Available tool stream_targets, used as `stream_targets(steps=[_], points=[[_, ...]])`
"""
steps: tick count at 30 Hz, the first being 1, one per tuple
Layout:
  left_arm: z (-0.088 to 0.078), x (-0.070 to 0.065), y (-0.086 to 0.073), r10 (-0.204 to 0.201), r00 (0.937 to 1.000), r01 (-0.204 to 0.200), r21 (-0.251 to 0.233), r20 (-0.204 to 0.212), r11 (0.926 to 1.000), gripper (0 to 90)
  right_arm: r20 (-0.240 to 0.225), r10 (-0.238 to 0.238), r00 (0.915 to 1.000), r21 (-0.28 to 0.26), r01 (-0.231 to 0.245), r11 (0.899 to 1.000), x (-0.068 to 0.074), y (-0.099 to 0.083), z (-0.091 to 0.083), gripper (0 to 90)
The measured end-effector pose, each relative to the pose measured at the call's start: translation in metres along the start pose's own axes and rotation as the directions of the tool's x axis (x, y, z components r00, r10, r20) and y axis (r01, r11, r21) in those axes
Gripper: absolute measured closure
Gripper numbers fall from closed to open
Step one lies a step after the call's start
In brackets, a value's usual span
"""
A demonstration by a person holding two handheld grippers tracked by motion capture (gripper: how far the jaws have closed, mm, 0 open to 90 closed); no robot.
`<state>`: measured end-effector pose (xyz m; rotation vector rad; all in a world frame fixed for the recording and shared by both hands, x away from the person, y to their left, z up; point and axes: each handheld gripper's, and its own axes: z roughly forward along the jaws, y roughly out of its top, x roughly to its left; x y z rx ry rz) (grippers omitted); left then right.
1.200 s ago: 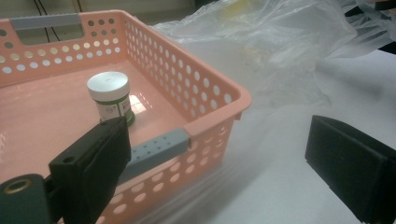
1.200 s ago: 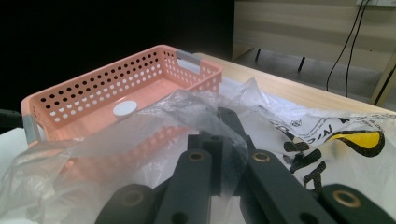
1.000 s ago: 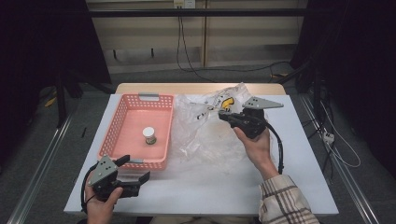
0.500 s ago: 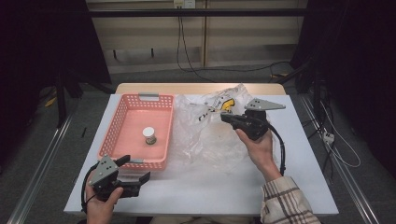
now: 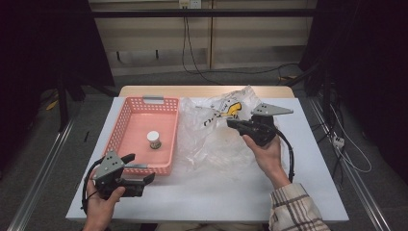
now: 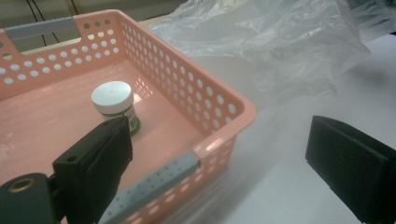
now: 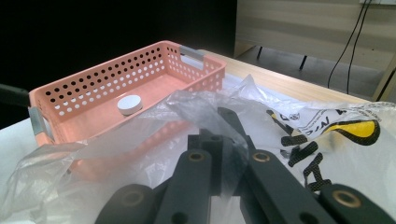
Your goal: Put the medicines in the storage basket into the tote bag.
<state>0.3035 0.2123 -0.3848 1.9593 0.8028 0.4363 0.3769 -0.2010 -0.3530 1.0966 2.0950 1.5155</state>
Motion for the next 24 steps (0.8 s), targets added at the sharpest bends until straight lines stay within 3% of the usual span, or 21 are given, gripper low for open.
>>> stream_targets(steps=[4,9,12,22,24], points=[[0.005,0.01,0.009,0.001,0.9994,0.0,0.014,-0.036,0.9999,8.1,-0.004,0.0,1.0,0.006,0.0,1.0,0.0,-0.001,0.002,90.0],[0.012,0.021,0.019,-0.021,0.9994,0.022,0.023,-0.029,0.9995,10.0,-0.004,0.002,1.0,-0.001,-0.002,1.0,0.0,0.0,0.001,90.0],[0.019,0.028,0.027,-0.008,0.9999,0.007,0.058,0.012,0.9983,9.0,-0.003,0.0,1.0,0.003,0.0,1.0,-0.001,-0.001,0.001,90.0],[0.033,0.045,0.04,-0.01,0.9998,0.011,0.052,-0.016,0.9986,10.9,-0.008,-0.002,1.0,0.007,0.002,1.0,0.0,-0.001,0.002,90.0],[0.038,0.05,0.043,-0.009,0.9998,0.01,0.069,-0.015,0.9976,9.8,-0.007,0.002,1.0,0.005,-0.002,1.0,0.0,-0.001,0.001,90.0]])
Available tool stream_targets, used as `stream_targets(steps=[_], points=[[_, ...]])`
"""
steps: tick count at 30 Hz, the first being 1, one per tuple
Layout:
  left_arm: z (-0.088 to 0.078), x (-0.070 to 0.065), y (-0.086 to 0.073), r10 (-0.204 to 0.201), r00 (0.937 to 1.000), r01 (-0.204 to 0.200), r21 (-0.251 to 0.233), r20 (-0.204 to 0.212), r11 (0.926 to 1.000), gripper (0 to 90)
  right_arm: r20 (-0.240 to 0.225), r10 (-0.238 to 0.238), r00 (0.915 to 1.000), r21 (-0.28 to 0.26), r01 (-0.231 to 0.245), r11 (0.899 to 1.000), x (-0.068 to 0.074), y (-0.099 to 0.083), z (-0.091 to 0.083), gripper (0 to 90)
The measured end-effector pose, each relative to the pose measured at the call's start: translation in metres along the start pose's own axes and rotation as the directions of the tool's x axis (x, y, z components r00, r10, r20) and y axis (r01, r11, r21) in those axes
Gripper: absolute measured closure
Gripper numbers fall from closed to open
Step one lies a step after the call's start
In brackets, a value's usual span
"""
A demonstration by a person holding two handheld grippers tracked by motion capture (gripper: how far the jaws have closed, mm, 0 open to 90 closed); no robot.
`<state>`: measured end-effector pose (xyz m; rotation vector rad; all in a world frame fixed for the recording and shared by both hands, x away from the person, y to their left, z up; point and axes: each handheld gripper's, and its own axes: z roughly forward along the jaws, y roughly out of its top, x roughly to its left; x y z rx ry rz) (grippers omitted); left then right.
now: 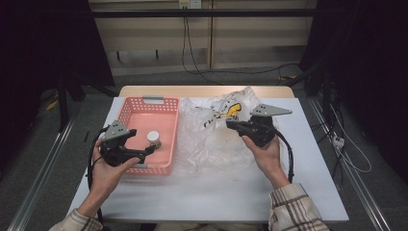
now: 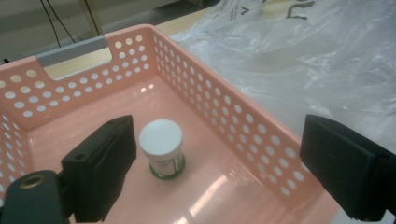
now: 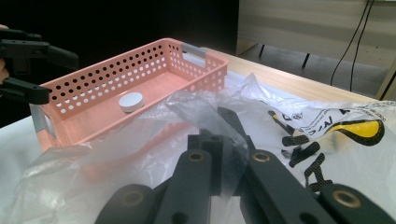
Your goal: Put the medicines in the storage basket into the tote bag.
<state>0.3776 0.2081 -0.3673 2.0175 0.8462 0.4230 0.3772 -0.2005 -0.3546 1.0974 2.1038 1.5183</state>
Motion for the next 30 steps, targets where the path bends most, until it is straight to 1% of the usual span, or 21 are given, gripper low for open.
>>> stream_targets(steps=[1,2,3,4,5,8,11,12,13,14,18,19,20,21,23,24,25,26,27,29,30], points=[[0.002,0.003,0.002,0.001,1.0,-0.001,0.012,0.0,0.9999,11.1,0.001,0.0,1.0,0.0,0.0,1.0,0.0,0.0,0.0,90.0],[0.004,0.004,0.004,0.011,0.9998,-0.011,0.015,-0.018,0.9998,12.4,0.003,-0.003,1.0,0.002,0.003,1.0,0.0,0.0,0.0,90.0],[0.005,0.004,0.006,0.031,0.9984,-0.03,0.023,-0.048,0.9993,12.1,0.004,-0.003,1.0,0.003,0.003,1.0,-0.001,0.0,0.0,90.0],[0.008,0.006,0.008,0.026,0.9982,-0.024,0.029,-0.053,0.9993,11.1,0.002,-0.001,1.0,0.003,0.001,1.0,0.0,0.0,0.001,90.0],[0.014,0.01,0.012,0.018,0.9993,-0.017,0.05,-0.032,0.9986,11.2,0.002,-0.001,1.0,0.005,0.001,1.0,0.0,-0.001,0.001,90.0],[0.022,0.013,0.015,0.033,0.9987,-0.03,0.07,-0.039,0.9971,12.9,-0.001,-0.006,1.0,0.008,0.006,1.0,0.0,-0.001,0.002,90.0],[0.033,0.018,0.019,0.024,0.9992,-0.021,0.091,-0.031,0.9957,13.2,-0.001,-0.008,1.0,0.007,0.008,1.0,0.0,-0.001,0.002,90.0],[0.037,0.019,0.02,0.02,0.9992,-0.016,0.105,-0.036,0.9943,14.9,-0.002,-0.005,1.0,0.008,0.005,1.0,0.0,-0.001,0.002,90.0],[0.046,0.021,0.023,0.026,0.9991,-0.021,0.143,-0.032,0.9895,15.7,-0.002,-0.008,1.0,0.01,0.008,1.0,0.0,-0.001,0.002,90.0],[0.046,0.021,0.023,0.026,0.9991,-0.021,0.143,-0.032,0.9895,17.0,-0.001,-0.007,1.0,0.012,0.007,1.0,0.0,-0.002,0.003,90.0],[0.06,0.028,0.025,0.008,0.9997,-0.003,0.177,-0.025,0.9842,19.7,-0.001,-0.011,0.9999,0.018,0.011,1.0,0.001,-0.003,0.004,90.0],[0.067,0.03,0.024,0.01,0.9995,-0.005,0.201,-0.028,0.9796,20.7,-0.001,-0.009,1.0,0.019,0.01,1.0,0.001,-0.003,0.005,90.0],[0.067,0.03,0.024,0.01,0.9995,-0.005,0.201,-0.028,0.9796,21.3,0.0,-0.007,1.0,0.023,0.007,1.0,0.001,-0.004,0.006,90.0],[0.074,0.033,0.021,-0.003,0.9999,0.006,0.243,-0.012,0.9701,22.0,-0.001,-0.007,1.0,0.025,0.007,1.0,0.001,-0.004,0.007,90.0],[0.079,0.035,0.016,0.006,0.9999,-0.002,0.272,-0.016,0.9624,25.1,-0.001,-0.008,1.0,0.031,0.008,0.999,0.001,-0.005,0.008,90.0],[0.079,0.035,0.016,0.006,0.9999,-0.002,0.272,-0.016,0.9624,26.1,-0.002,-0.011,0.9999,0.032,0.011,0.999,0.001,-0.005,0.008,90.0],[0.083,0.038,0.014,-0.009,0.9997,0.014,0.288,-0.021,0.9576,26.1,-0.003,-0.011,0.9999,0.032,0.011,0.999,0.001,-0.005,0.008,90.0],[0.083,0.038,0.014,-0.009,0.9997,0.014,0.288,-0.021,0.9576,26.3,-0.002,-0.011,0.9999,0.032,0.011,0.999,0.001,-0.005,0.008,90.0],[0.083,0.038,0.014,-0.005,0.9998,0.011,0.301,-0.021,0.9536,27.9,-0.002,-0.01,0.9999,0.031,0.01,0.999,0.001,-0.005,0.008,90.0],[0.083,0.037,0.012,0.003,0.9999,0.003,0.314,-0.017,0.9494,33.9,0.003,-0.007,1.0,0.032,0.007,0.999,0.001,-0.006,0.009,90.0],[0.082,0.036,0.012,0.005,0.9999,-0.001,0.323,-0.012,0.9466,35.3,0.003,-0.01,0.9999,0.035,0.01,0.999,0.001,-0.006,0.009,90.0]])
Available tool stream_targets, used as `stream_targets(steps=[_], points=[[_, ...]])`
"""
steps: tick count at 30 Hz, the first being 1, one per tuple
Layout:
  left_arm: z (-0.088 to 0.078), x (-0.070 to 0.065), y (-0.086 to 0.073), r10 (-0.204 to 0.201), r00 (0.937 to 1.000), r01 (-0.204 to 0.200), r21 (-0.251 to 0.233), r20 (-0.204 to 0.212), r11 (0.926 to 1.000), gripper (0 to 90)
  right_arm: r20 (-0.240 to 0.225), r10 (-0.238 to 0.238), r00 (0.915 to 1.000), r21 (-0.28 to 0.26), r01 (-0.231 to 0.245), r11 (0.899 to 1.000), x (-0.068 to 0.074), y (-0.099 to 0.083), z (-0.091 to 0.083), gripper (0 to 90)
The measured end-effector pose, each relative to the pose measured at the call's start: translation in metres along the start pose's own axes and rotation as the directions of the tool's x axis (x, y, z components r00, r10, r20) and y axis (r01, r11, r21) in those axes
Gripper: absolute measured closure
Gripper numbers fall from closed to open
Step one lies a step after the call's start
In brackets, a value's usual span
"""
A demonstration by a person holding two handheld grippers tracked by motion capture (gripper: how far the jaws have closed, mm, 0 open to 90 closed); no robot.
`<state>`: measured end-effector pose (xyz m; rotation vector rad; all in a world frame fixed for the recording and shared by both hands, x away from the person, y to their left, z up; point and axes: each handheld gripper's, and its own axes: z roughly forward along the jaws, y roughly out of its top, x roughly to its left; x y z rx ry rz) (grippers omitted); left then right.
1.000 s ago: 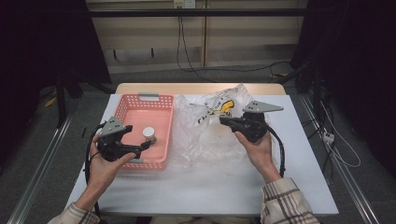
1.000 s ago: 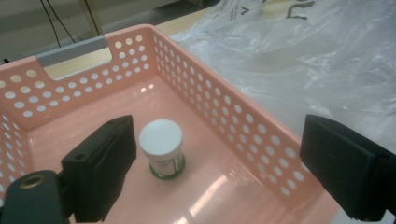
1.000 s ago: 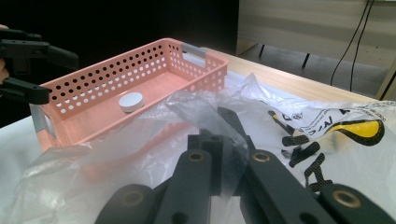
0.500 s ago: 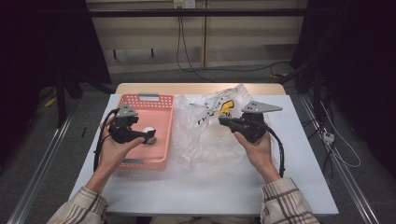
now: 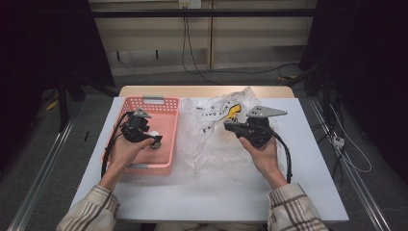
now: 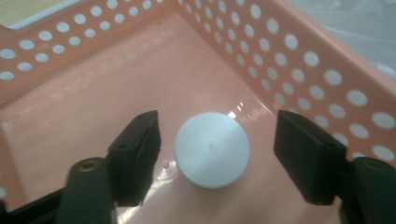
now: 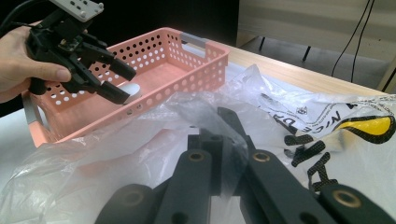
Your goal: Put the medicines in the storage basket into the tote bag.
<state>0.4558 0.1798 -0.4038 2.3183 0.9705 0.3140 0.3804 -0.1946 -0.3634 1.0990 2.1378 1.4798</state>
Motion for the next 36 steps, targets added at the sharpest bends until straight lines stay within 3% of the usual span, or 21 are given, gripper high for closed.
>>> stream_targets(steps=[14,16,22,30,33,36], points=[[0.011,0.002,-0.005,-0.003,0.9999,0.004,0.056,-0.011,0.9984,44.6,0.001,0.001,1.0,0.004,-0.001,1.0,0.001,-0.001,0.001,90.0],[0.014,0.003,-0.005,0.002,1.0,-0.003,0.074,0.003,0.9973,48.2,0.001,-0.001,1.0,0.005,0.001,1.0,0.001,-0.001,0.001,90.0],[0.015,0.004,-0.006,0.005,1.0,-0.005,0.071,0.002,0.9975,50.6,0.004,-0.002,1.0,-0.001,0.002,1.0,0.001,-0.001,0.001,90.0],[0.014,0.004,-0.007,-0.013,0.9999,0.014,0.052,-0.008,0.9986,51.0,-0.002,0.004,1.0,-0.001,-0.004,1.0,0.002,-0.001,0.001,90.0],[0.011,0.004,-0.006,-0.021,0.9998,0.021,0.025,0.004,0.9995,51.0,-0.001,0.005,1.0,-0.002,-0.005,1.0,0.002,0.0,0.0,90.0],[0.003,0.004,-0.006,-0.03,0.9994,0.029,-0.034,-0.018,0.999,51.0,0.007,0.003,1.0,-0.009,-0.002,1.0,0.001,0.0,-0.001,90.0]])
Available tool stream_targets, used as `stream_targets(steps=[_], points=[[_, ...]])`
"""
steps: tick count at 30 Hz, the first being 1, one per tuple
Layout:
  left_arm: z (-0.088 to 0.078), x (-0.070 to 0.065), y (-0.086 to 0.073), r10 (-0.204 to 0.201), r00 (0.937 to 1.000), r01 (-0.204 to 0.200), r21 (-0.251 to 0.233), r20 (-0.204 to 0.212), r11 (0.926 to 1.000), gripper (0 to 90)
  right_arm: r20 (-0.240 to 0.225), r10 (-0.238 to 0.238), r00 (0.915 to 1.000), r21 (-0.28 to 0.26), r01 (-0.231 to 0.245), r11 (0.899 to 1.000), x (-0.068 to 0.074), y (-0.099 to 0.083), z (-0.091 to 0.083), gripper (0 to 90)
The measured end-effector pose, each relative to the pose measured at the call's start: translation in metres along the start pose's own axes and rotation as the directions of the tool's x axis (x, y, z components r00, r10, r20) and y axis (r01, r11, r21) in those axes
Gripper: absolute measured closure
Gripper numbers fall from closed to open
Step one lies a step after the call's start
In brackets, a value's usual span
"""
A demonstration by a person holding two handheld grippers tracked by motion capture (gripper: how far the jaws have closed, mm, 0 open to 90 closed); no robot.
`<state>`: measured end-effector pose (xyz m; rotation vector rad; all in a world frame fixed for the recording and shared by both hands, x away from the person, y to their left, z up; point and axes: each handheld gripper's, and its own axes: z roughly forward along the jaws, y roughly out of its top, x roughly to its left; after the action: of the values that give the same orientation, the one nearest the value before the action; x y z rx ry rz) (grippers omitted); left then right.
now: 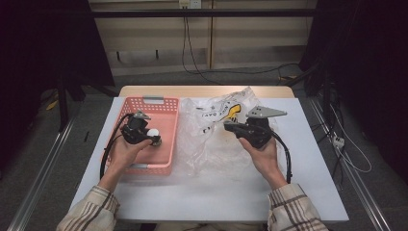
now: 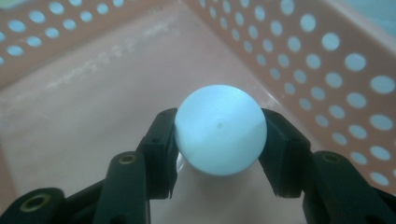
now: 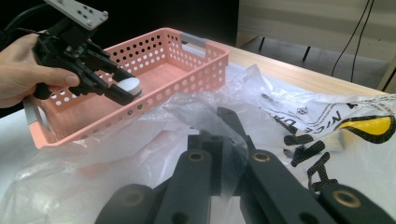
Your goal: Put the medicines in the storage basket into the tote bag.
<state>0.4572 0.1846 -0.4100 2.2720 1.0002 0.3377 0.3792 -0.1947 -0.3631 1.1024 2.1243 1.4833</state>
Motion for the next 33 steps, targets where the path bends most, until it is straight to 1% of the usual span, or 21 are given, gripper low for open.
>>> stream_targets(steps=[1,2,3,4,5,6,8,9,10,12,14,16,19,23,24,25,26,28,30,32,33], points=[[0.0,0.0,0.0,0.0,1.0,0.0,0.0,0.0,1.0,51.0,0.0,0.0,1.0,0.0,0.0,1.0,0.0,0.0,0.0,90.0],[-0.002,0.001,0.0,-0.003,1.0,0.003,-0.015,0.0,0.9999,51.1,0.001,0.007,1.0,-0.005,-0.007,1.0,-0.001,0.0,-0.001,90.0],[-0.006,0.001,0.001,-0.009,0.9999,0.009,-0.045,-0.008,0.999,51.1,0.0,0.008,1.0,-0.005,-0.008,1.0,-0.001,0.0,-0.001,90.0],[-0.006,0.001,0.001,-0.009,0.9999,0.009,-0.045,-0.008,0.999,51.1,0.0,0.008,1.0,-0.003,-0.008,1.0,-0.001,0.0,-0.001,90.0],[-0.009,0.001,0.001,-0.024,0.9997,0.023,-0.076,-0.009,0.9969,51.1,0.0,0.008,1.0,-0.001,-0.008,1.0,-0.001,0.0,-0.001,90.0],[-0.009,0.001,0.001,-0.024,0.9997,0.023,-0.076,-0.009,0.9969,51.1,0.0,0.008,1.0,-0.001,-0.008,1.0,-0.001,0.0,-0.001,90.0],[-0.013,0.0,0.002,-0.016,0.9998,0.015,-0.099,-0.011,0.9949,51.1,-0.003,0.009,1.0,-0.002,-0.009,1.0,-0.001,0.0,-0.001,90.0],[-0.017,-0.002,0.003,-0.015,0.9998,0.014,-0.126,-0.009,0.9919,51.1,-0.003,0.007,1.0,-0.002,-0.007,1.0,-0.001,0.0,-0.001,90.0],[-0.02,-0.002,0.004,-0.014,0.9998,0.012,-0.14,-0.015,0.9901,51.1,-0.004,0.004,1.0,0.0,-0.004,1.0,-0.001,0.0,-0.001,90.0],[-0.023,-0.003,0.005,-0.008,0.9999,0.006,-0.144,-0.013,0.9895,51.1,-0.003,0.004,1.0,-0.001,-0.004,1.0,-0.002,0.0,-0.001,90.0],[-0.027,-0.004,0.005,-0.014,0.9996,0.01,-0.179,-0.023,0.9838,51.1,-0.004,0.012,0.9999,-0.003,-0.012,1.0,-0.002,0.0,-0.002,90.0],[-0.031,-0.004,0.006,-0.023,0.9994,0.017,-0.2,-0.027,0.9796,51.1,-0.006,0.014,0.9999,-0.003,-0.014,1.0,-0.002,0.0,-0.002,90.0],[-0.037,-0.004,0.006,-0.042,0.9989,0.037,-0.238,-0.019,0.9705,51.1,-0.01,0.015,0.9998,-0.004,-0.015,1.0,-0.002,0.001,-0.002,90.0],[-0.042,-0.003,0.006,-0.057,0.9983,0.055,-0.262,-0.003,0.9635,51.2,-0.01,0.016,0.9998,-0.001,-0.016,1.0,-0.003,0.0,-0.002,90.0],[-0.042,-0.003,0.006,-0.057,0.9983,0.055,-0.262,-0.003,0.9635,51.2,-0.011,0.016,0.9998,-0.001,-0.016,1.0,-0.003,0.0,-0.002,90.0],[-0.045,-0.003,0.005,-0.066,0.9978,0.065,-0.274,0.004,0.9596,51.2,-0.011,0.016,0.9998,-0.001,-0.016,1.0,-0.003,0.0,-0.002,90.0],[-0.045,-0.003,0.005,-0.066,0.9978,0.065,-0.274,0.004,0.9596,51.1,-0.011,0.016,0.9998,-0.001,-0.016,1.0,-0.003,0.0,-0.002,90.0],[-0.048,-0.004,0.005,-0.069,0.9975,0.071,-0.284,0.016,0.9561,51.2,-0.014,0.018,0.9998,-0.001,-0.018,1.0,-0.003,0.0,-0.002,90.0],[-0.05,-0.005,0.006,-0.073,0.9969,0.079,-0.302,0.031,0.9501,51.2,-0.016,0.018,0.9997,0.0,-0.018,1.0,-0.003,0.0,-0.002,90.0],[-0.052,-0.005,0.006,-0.069,0.9967,0.079,-0.305,0.043,0.9492,51.2,-0.016,0.016,0.9997,0.001,-0.016,1.0,-0.003,0.0,-0.002,90.0],[-0.054,-0.008,0.007,-0.067,0.9964,0.08,-0.312,0.051,0.9467,51.2,-0.016,0.018,0.9997,-0.001,-0.018,1.0,-0.003,0.0,-0.002,90.0]])
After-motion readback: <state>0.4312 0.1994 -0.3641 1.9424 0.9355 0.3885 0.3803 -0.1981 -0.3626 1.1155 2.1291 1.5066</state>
